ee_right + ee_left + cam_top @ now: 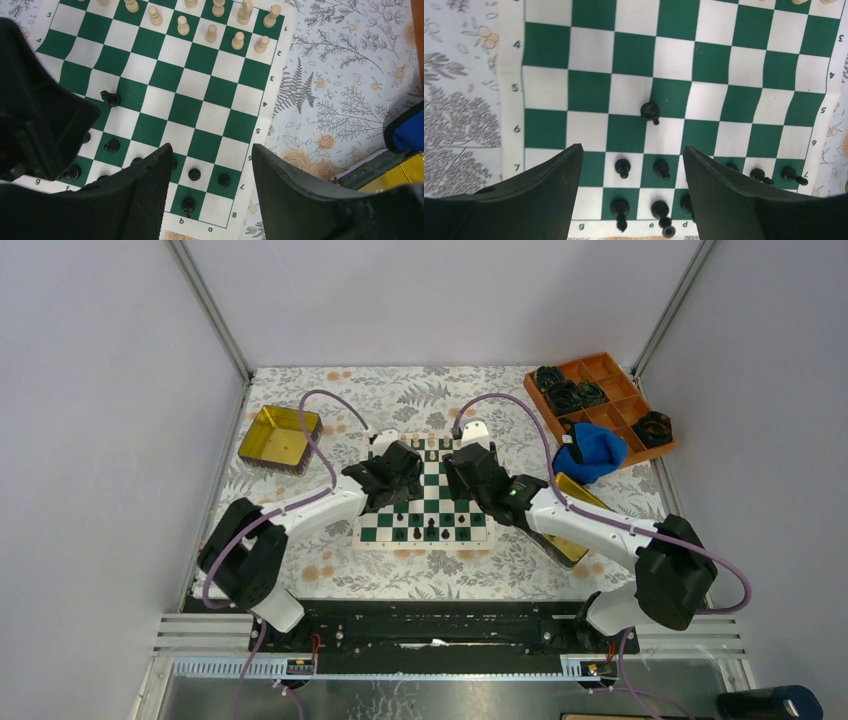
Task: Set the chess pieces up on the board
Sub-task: Pick up the chess piece from the chessboard.
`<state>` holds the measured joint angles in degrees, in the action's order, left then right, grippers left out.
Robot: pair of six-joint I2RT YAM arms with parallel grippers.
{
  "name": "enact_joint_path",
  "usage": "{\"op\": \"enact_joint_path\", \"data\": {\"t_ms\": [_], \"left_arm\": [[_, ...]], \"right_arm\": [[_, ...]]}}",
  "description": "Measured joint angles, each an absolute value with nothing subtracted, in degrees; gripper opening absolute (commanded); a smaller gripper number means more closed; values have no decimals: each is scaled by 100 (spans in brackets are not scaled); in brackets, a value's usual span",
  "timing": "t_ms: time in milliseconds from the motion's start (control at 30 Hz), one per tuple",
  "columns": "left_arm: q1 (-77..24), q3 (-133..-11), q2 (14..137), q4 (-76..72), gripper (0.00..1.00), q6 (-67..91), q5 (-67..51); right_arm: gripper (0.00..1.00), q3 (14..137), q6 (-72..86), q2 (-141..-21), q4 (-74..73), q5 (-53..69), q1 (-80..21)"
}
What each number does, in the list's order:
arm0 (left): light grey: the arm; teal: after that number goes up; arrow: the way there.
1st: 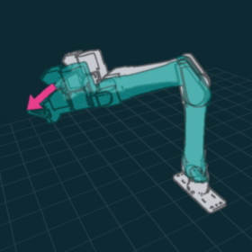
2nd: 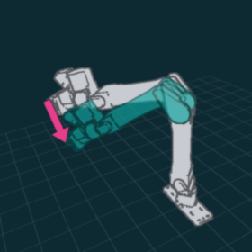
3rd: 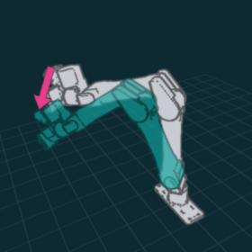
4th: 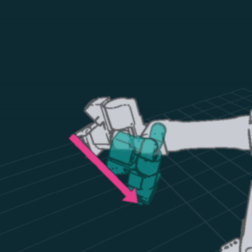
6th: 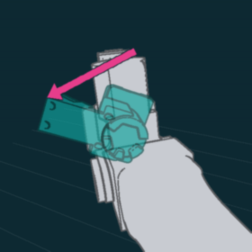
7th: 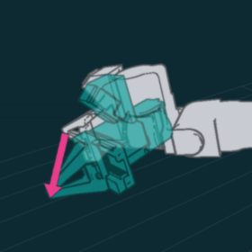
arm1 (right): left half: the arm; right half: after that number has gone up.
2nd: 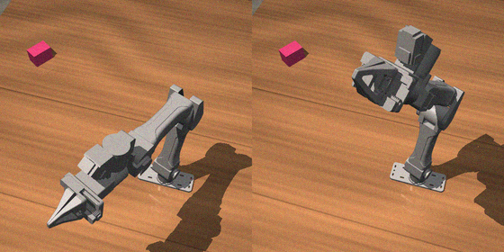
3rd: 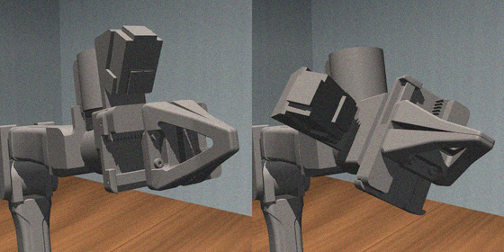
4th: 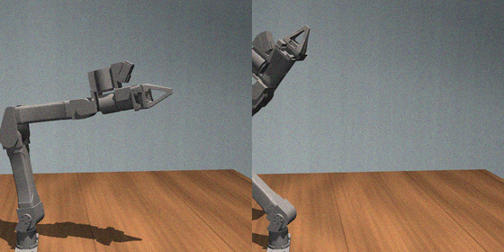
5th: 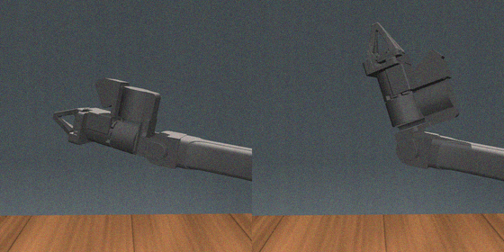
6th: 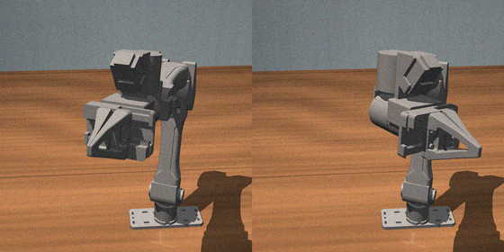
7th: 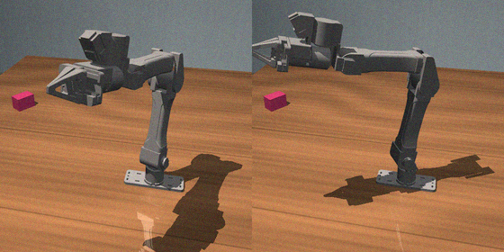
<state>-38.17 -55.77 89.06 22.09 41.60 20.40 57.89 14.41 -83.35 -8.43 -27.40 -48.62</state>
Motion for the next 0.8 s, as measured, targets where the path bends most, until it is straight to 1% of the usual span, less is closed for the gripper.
{"op": "enact_joint_path", "data": {"t_ms": [300, 467, 567, 633, 800], "left_arm": [[-3817, -6139, 9692, 2130, 73, 4097, 1909], [-3817, -6377, 10055, 2143, 67, 4104, 1903], [-3817, -6479, 10219, 2143, 62, 4125, 1903], [-3817, -6525, 10296, 2143, 60, 4156, 1903], [-3817, -6632, 10420, 2163, 49, 4198, 1905]], "right_arm": [[65, 5559, 1461, -8167, -746, -2746, -4858], [65, 5463, 1457, -8023, -685, -2755, -4856], [64, 5428, 1455, -7964, -670, -2759, -4836], [64, 5402, 1455, -7944, -652, -2762, -4821], [64, 5339, 1437, -7911, -624, -2762, -4786]]}}
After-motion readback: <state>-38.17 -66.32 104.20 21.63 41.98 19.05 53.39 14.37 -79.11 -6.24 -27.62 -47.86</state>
